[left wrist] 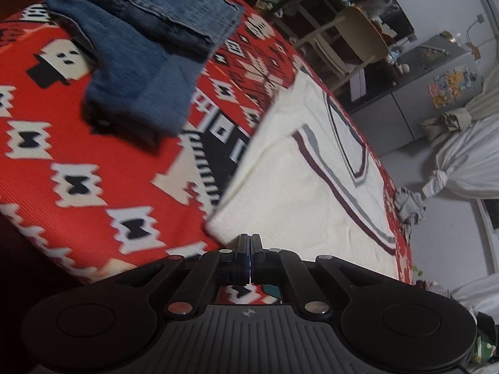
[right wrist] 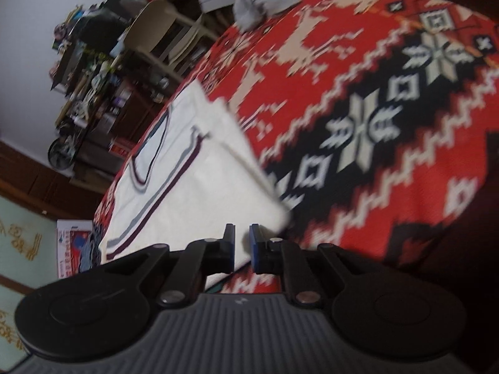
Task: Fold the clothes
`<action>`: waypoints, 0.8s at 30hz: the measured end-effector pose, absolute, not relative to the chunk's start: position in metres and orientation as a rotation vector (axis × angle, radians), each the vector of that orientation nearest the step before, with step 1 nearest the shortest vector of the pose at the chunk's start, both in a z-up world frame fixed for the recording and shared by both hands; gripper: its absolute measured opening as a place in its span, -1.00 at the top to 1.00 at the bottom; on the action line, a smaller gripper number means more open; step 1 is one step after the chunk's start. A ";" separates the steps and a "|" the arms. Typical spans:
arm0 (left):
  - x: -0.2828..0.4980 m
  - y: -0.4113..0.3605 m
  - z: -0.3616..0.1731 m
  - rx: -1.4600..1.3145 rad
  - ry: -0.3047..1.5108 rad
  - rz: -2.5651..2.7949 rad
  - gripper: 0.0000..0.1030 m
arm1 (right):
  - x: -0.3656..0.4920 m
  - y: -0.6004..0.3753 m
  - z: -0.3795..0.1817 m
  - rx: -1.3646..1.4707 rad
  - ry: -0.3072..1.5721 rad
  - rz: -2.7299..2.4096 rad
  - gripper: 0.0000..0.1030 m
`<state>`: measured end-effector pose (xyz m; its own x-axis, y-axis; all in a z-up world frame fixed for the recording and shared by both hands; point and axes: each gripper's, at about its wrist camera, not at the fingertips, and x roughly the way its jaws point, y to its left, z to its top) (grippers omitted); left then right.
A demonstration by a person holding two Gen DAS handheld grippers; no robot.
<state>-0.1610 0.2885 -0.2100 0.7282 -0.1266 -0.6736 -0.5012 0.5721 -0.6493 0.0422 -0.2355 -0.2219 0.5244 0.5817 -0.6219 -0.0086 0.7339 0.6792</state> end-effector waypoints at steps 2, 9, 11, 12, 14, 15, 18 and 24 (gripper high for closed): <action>-0.164 0.293 -0.206 -0.927 0.742 0.277 0.95 | 0.045 -0.244 -0.220 0.674 0.952 0.368 0.89; -0.166 0.291 -0.198 -0.914 0.727 0.248 0.94 | 0.045 -0.230 -0.209 0.615 0.942 0.392 0.75; -0.162 0.284 -0.196 -0.913 0.724 0.211 0.94 | 0.042 -0.217 -0.206 0.573 0.946 0.417 0.75; -0.160 0.280 -0.195 -0.913 0.723 0.192 0.94 | 0.040 -0.211 -0.205 0.565 0.947 0.436 0.75; -0.150 0.266 -0.198 -0.930 0.737 0.135 0.94 | 0.036 -0.197 -0.204 0.565 0.955 0.481 0.75; -0.145 0.260 -0.200 -0.938 0.744 0.105 0.94 | 0.033 -0.190 -0.205 0.573 0.965 0.509 0.75; -0.129 0.239 -0.204 -0.962 0.764 0.017 0.94 | 0.028 -0.166 -0.216 0.645 1.024 0.599 0.75; -0.100 0.197 -0.224 -0.948 0.826 -0.108 0.94 | 0.013 -0.114 -0.231 0.662 1.101 0.724 0.75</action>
